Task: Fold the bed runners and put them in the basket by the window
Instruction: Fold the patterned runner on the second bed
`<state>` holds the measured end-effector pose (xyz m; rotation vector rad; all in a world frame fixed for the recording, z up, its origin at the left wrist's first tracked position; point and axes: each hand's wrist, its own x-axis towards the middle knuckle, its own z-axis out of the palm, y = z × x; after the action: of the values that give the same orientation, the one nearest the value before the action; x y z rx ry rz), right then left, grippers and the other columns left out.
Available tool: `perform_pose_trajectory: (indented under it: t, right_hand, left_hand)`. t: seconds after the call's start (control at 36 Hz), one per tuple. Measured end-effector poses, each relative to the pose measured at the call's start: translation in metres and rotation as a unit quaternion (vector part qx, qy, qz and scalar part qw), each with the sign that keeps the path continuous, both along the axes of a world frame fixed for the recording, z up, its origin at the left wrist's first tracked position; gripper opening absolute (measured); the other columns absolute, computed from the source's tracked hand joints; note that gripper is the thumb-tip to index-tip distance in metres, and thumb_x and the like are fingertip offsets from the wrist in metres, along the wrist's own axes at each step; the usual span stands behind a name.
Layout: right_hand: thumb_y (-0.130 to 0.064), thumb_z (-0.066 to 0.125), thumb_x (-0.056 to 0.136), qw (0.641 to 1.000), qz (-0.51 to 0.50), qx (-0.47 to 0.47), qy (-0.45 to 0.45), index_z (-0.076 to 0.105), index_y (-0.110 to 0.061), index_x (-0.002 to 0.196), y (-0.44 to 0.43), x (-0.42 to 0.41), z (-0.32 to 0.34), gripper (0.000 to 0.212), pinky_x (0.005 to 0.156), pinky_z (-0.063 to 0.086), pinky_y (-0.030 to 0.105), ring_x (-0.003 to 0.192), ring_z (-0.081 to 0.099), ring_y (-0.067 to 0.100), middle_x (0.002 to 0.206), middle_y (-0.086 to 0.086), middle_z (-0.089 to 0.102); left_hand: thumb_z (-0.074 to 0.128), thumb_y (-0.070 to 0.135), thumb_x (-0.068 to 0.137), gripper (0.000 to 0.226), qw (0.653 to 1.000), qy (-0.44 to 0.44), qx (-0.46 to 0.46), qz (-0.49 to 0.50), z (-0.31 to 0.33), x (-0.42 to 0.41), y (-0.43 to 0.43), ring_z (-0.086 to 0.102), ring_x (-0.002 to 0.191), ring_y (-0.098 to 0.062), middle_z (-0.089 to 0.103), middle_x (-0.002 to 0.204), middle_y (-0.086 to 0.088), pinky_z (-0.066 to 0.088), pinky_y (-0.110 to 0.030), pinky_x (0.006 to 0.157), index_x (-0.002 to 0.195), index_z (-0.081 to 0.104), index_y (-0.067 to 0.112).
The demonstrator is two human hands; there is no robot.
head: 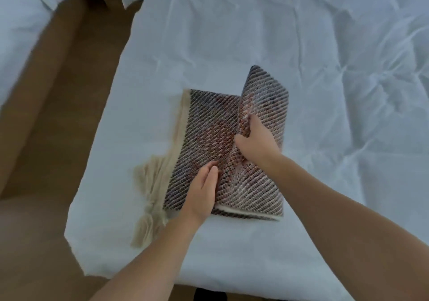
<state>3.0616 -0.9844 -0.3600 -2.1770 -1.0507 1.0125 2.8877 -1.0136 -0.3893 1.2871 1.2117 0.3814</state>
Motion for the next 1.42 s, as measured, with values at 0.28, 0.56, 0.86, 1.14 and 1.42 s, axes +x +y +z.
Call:
perform_pose_trajectory:
  t: [0.28, 0.56, 0.86, 1.14, 1.42]
  right_hand:
    - [-0.020, 0.048, 0.094, 0.997, 0.057, -0.051, -0.026, 0.014, -0.017, 0.151, 0.058, -0.099, -0.023, 0.066, 0.054, 0.057, 0.041, 0.070, 0.063, 0.021, 0.085, 0.003, 0.058]
    - [-0.029, 0.044, 0.098, 0.981, 0.162, -0.093, -0.047, 0.001, -0.005, 0.152, 0.083, -0.138, -0.059, 0.073, 0.049, 0.041, 0.030, 0.076, 0.061, 0.026, 0.094, 0.012, 0.064]
    - [-0.019, 0.043, 0.098, 0.978, 0.052, 0.101, -0.175, 0.062, -0.006, 0.118, 0.099, -0.062, -0.063, 0.031, 0.085, 0.046, 0.036, 0.097, 0.054, 0.025, 0.107, 0.009, 0.058]
    - [-0.050, 0.025, 0.099, 0.946, 0.084, -0.045, -0.309, 0.009, -0.018, 0.154, 0.083, -0.009, -0.076, 0.066, 0.120, -0.005, 0.044, 0.148, -0.007, 0.030, 0.161, 0.013, -0.003]
    - [-0.051, 0.012, 0.099, 0.929, 0.149, -0.073, -0.330, 0.001, -0.017, 0.154, 0.116, -0.019, -0.087, 0.065, 0.118, -0.007, 0.050, 0.147, -0.013, 0.031, 0.161, 0.012, -0.008]
  left_hand:
    - [0.054, 0.035, 0.094, 0.030, 0.986, 0.123, 0.112, -0.002, -0.021, -0.080, 0.023, 0.056, 0.095, 0.002, 0.060, 0.105, 0.015, 0.048, -0.023, 0.083, 0.122, 0.051, 0.029]
    - [0.044, 0.031, 0.096, 0.017, 0.976, 0.213, 0.052, 0.009, -0.046, -0.109, 0.038, 0.057, 0.068, -0.016, 0.058, 0.079, -0.003, 0.047, -0.034, 0.059, 0.091, 0.051, 0.016]
    - [0.040, 0.061, 0.090, 0.062, 0.935, 0.318, 0.153, -0.031, -0.042, -0.053, 0.129, 0.062, 0.089, -0.025, 0.062, 0.098, 0.003, 0.045, -0.033, 0.070, 0.134, 0.030, 0.017]
    - [0.040, 0.032, 0.100, 0.031, 0.933, 0.261, 0.247, 0.027, -0.059, -0.013, 0.178, 0.053, 0.073, -0.022, 0.052, 0.082, 0.004, 0.037, -0.032, 0.061, 0.119, 0.045, 0.008]
    - [0.031, 0.019, 0.096, 0.055, 0.829, 0.329, 0.417, -0.174, -0.055, 0.031, 0.216, 0.007, 0.146, -0.028, 0.012, 0.158, -0.014, 0.001, -0.039, 0.120, 0.149, 0.021, 0.007]
